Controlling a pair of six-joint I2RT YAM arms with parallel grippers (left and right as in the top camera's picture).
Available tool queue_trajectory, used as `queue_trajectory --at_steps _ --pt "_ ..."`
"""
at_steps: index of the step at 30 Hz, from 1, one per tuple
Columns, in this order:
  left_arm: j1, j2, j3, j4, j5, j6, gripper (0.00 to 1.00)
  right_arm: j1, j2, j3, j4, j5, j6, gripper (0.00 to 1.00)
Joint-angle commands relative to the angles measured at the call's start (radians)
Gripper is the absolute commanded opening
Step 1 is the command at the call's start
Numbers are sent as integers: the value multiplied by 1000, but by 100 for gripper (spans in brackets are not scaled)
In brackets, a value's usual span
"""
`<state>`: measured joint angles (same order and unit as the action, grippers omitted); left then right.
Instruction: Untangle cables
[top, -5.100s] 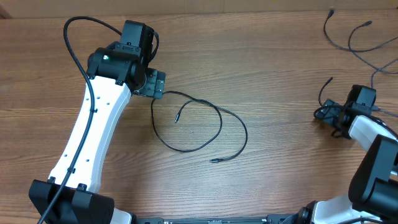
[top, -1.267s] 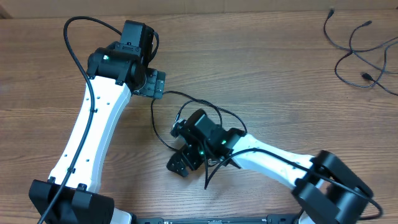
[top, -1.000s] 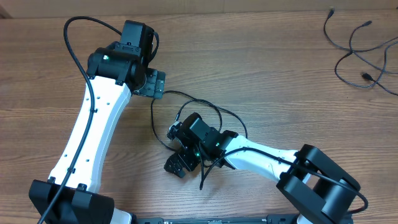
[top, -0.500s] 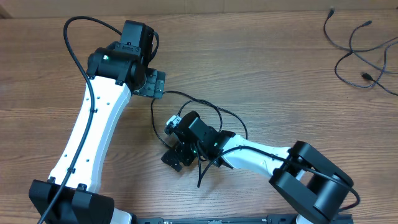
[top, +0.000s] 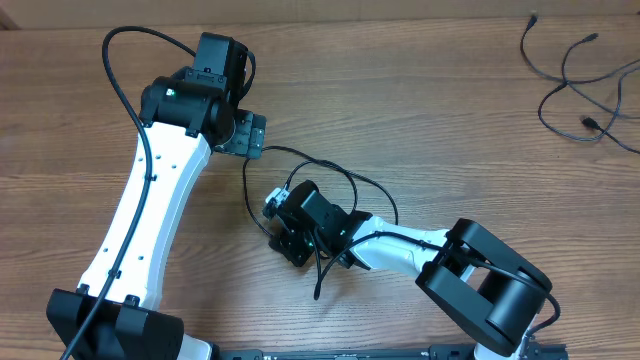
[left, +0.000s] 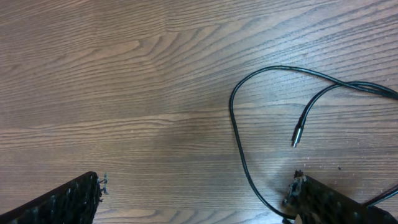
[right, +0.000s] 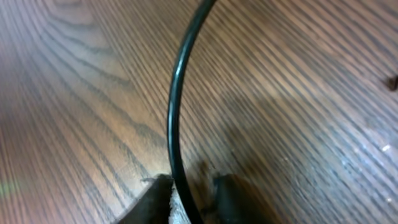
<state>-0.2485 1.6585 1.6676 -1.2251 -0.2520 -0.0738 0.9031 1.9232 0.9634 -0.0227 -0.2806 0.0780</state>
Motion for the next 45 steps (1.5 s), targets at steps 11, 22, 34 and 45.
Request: queue_trajectory --at_steps 11,22,34,45 --pt "0 6 -5 3 -12 15 99 -83 -64 5 -154 187 217 4" --pt "0 6 -5 3 -12 15 99 -459 -280 5 -612 285 326 4" --pt "0 6 -5 3 -12 15 100 -796 -279 -16 -803 321 407 4" --pt "0 6 -5 3 -12 15 100 -1223 -279 -137 -682 268 420 4"
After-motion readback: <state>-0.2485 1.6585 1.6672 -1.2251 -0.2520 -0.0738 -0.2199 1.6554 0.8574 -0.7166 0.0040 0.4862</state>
